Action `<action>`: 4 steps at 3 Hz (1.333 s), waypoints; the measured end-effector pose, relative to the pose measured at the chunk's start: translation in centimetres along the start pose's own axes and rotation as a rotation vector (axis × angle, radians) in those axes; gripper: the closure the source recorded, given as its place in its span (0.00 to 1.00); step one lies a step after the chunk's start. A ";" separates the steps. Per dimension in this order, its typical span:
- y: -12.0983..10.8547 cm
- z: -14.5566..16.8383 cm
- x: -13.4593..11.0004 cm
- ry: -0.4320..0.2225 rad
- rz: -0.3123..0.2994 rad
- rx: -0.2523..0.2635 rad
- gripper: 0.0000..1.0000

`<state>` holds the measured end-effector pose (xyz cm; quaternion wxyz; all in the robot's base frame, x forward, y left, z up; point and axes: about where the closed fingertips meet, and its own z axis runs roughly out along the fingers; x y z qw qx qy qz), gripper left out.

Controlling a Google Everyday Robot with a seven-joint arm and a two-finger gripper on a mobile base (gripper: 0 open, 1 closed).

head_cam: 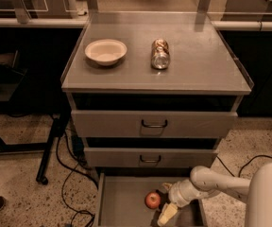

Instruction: Pick apple from bottom drawer and place on counter

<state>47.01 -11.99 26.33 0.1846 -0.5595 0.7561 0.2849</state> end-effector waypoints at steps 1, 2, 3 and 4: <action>-0.2 0.1 0.2 0.003 0.001 0.003 0.00; -0.6 1.2 0.4 -0.036 0.017 0.009 0.00; -1.8 3.5 0.8 -0.100 0.038 0.014 0.00; -3.0 4.9 1.1 -0.133 0.052 0.017 0.00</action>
Offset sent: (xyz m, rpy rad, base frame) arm 0.0194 0.0147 -0.0495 0.1580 -0.0156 -0.1277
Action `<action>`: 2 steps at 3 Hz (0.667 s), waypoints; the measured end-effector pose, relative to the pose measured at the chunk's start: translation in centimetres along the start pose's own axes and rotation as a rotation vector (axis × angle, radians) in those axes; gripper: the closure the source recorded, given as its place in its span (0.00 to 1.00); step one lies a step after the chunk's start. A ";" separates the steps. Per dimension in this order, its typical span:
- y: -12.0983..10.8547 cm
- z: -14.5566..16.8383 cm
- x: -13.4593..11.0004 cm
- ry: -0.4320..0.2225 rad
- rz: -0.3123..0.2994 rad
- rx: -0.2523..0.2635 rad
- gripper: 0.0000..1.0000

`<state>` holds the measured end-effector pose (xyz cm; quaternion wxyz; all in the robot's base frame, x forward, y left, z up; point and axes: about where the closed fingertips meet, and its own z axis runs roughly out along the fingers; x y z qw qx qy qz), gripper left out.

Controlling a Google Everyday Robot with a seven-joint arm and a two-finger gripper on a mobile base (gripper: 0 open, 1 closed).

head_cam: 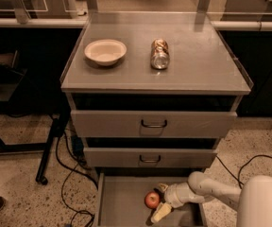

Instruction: Pick apple from bottom drawer and place on counter

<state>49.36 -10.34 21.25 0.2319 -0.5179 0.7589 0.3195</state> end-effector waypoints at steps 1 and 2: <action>-2.8 3.0 0.4 -0.034 -0.004 -0.032 0.00; -3.3 3.7 0.6 -0.038 -0.004 -0.046 0.00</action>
Offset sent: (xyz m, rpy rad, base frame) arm 0.0317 0.0071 -0.0333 0.0514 0.0038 0.0037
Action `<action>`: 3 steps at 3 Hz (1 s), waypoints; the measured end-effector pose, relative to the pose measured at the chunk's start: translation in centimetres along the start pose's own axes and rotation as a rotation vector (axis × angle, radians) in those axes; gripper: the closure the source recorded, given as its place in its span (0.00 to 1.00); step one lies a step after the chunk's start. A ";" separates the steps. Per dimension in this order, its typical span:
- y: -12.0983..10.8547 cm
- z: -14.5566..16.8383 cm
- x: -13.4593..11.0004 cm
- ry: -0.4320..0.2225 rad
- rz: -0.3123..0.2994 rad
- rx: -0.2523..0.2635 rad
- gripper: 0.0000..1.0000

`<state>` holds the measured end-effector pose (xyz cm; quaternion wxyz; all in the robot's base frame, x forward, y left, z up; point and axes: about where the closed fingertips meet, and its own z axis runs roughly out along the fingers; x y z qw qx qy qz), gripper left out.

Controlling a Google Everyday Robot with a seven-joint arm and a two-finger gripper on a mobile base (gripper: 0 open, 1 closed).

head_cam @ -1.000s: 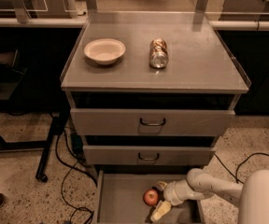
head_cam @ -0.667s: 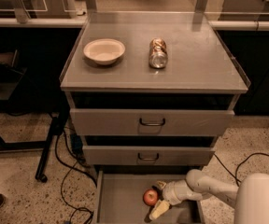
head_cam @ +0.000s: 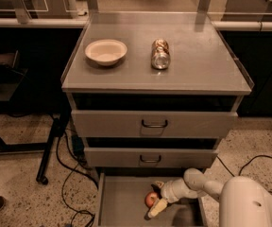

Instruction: Pick apple from bottom drawer and place on counter

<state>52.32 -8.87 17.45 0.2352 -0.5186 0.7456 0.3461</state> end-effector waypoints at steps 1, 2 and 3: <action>-0.4 0.4 0.3 0.026 0.029 -0.005 0.00; -0.2 0.5 0.2 0.037 0.006 0.009 0.00; -0.2 1.5 0.7 0.033 -0.026 0.024 0.00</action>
Offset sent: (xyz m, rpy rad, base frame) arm -0.0075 0.0061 -0.0032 -0.0593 -0.0866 0.0410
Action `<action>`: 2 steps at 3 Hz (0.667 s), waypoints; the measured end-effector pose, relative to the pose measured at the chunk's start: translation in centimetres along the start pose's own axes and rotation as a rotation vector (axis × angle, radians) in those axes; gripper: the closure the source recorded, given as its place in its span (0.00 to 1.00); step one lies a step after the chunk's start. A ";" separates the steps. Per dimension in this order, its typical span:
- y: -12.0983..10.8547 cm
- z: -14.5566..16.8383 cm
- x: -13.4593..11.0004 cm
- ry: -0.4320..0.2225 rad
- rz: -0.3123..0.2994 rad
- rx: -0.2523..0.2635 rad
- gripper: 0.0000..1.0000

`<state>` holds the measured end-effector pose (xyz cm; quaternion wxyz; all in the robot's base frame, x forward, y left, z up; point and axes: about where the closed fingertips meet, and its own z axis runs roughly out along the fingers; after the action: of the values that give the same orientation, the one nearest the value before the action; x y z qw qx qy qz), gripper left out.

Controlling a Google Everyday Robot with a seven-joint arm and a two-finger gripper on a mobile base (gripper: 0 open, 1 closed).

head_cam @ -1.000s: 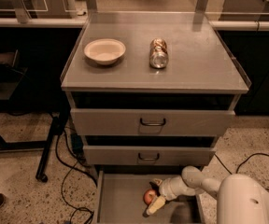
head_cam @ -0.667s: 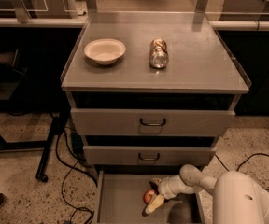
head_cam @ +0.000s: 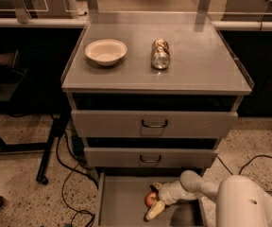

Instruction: Pick apple from bottom drawer and place on counter

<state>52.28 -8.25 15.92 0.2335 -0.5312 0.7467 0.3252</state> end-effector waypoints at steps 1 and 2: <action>-1.3 0.6 1.7 -0.037 0.045 0.034 0.00; -1.2 0.9 1.9 -0.037 0.041 0.024 0.00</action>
Offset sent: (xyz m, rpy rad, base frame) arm 0.0179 -0.0216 -0.0269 0.0293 0.0142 -0.1307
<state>52.82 -9.06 13.74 0.2470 -0.5068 0.7568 0.3307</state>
